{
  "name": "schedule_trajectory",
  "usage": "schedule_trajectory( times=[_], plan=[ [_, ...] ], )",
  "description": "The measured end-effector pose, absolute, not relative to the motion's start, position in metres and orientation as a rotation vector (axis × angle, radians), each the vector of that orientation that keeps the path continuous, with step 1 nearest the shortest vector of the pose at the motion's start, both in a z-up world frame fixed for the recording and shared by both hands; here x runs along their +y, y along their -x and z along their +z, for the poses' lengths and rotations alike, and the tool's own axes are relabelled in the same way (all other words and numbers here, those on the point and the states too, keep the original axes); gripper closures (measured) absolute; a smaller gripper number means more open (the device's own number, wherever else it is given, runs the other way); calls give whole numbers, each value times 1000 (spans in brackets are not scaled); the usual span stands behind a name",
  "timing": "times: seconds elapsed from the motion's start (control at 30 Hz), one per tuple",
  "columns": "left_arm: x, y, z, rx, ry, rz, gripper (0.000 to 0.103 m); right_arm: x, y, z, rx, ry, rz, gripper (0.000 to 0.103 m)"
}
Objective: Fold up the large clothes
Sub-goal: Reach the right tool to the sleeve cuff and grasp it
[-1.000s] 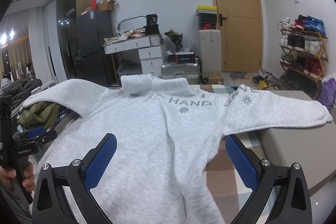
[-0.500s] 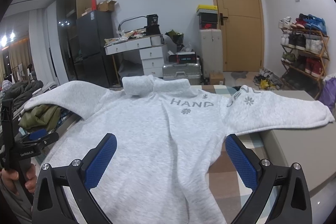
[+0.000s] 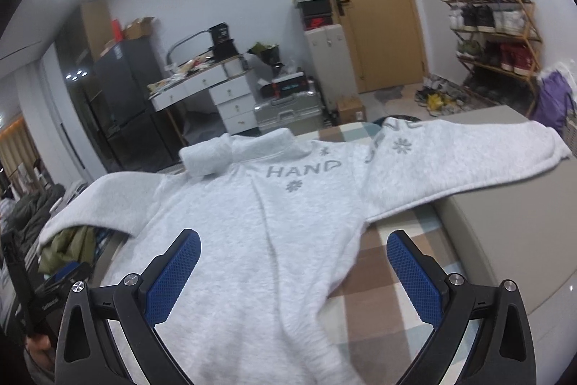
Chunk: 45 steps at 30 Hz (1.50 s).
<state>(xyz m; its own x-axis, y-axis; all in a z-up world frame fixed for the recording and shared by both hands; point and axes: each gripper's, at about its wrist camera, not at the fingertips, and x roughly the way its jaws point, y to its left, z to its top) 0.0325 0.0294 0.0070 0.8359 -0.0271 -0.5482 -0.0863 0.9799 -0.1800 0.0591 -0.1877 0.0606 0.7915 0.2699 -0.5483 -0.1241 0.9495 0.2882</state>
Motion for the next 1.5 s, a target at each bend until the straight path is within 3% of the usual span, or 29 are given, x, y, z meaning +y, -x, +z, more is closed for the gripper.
schedule_trajectory(
  times=[0.27, 0.67, 1.07, 1.17, 1.4, 1.5],
  plan=[
    [23, -53, 14, 587, 195, 2, 1, -232, -89, 66, 651, -336, 123, 0],
    [36, -76, 16, 604, 231, 48, 1, -325, -104, 99, 547, -322, -108, 0],
    [43, -91, -3, 675, 277, 117, 1, -491, -161, 25, 697, -567, -410, 0],
    [43, -93, -6, 690, 275, 138, 1, -516, -177, 4, 756, -639, -441, 14],
    [40, -94, -11, 708, 258, 165, 1, -542, -206, -16, 791, -657, -504, 17],
    [41, -94, -12, 707, 254, 172, 1, -537, -215, -19, 804, -593, -536, 44]
  ],
)
